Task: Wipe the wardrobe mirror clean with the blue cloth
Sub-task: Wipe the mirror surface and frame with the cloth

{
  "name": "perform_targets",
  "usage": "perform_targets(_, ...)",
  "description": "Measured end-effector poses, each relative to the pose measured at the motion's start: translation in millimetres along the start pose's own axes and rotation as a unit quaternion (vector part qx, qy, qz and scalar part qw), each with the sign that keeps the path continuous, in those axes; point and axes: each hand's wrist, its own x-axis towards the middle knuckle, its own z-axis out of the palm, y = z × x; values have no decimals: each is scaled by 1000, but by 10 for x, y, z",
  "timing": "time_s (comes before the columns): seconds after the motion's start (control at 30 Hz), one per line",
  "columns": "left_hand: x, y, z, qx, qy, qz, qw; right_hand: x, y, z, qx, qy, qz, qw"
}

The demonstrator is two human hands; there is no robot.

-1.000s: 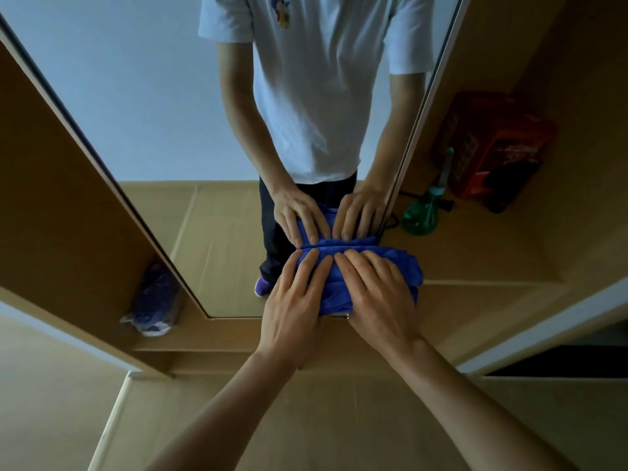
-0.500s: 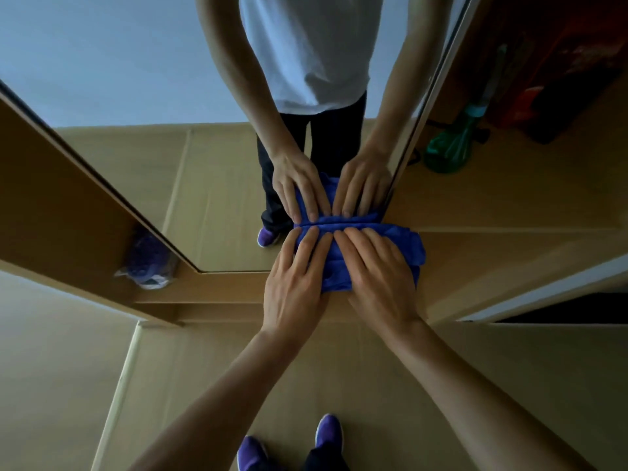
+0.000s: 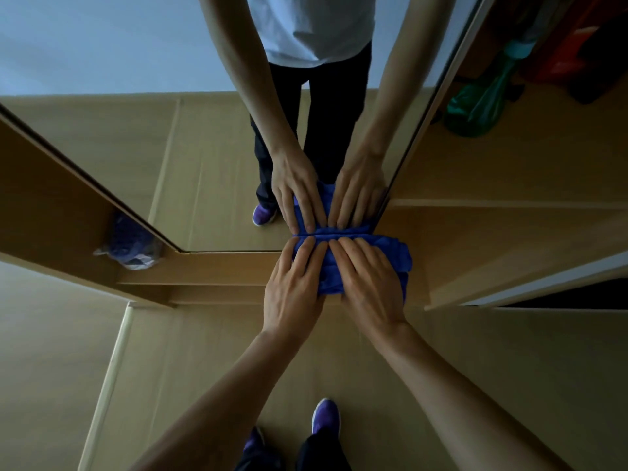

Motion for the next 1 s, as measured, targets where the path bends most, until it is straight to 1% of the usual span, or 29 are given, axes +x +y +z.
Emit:
perform_targets(0.23, -40, -114, 339, 1, -44, -36, 998, -102, -11, 327, 14, -59, 16, 998)
perform_targets(0.33, -46, -127, 384, 1, -54, -37, 998, -128, -18, 353, 26, -69, 29, 997)
perform_targets(0.43, -38, -106, 360, -8, -63, -44, 997, -121, -23, 316, 45, -80, 38, 995)
perform_targets(0.53, -18, -77, 279, -15, -81, -46, 995, -79, -23, 215, 67, -109, 48, 991)
perform_targets(0.63, -41, -12, 158, -25, -98, -41, 994, -71, -8, 71, 98, -157, 66, 980)
perform_targets(0.7, -108, 45, 67, -38, -106, -39, 993, -109, -6, -48, 96, -188, 65, 975)
perform_targets(0.8, -207, 133, -108, -58, -93, -40, 993, -152, -31, -265, 97, -187, 59, 976)
perform_targets(1.0, -232, 291, -618, -78, -39, -15, 996, -54, -129, -822, 113, -145, 41, 982)
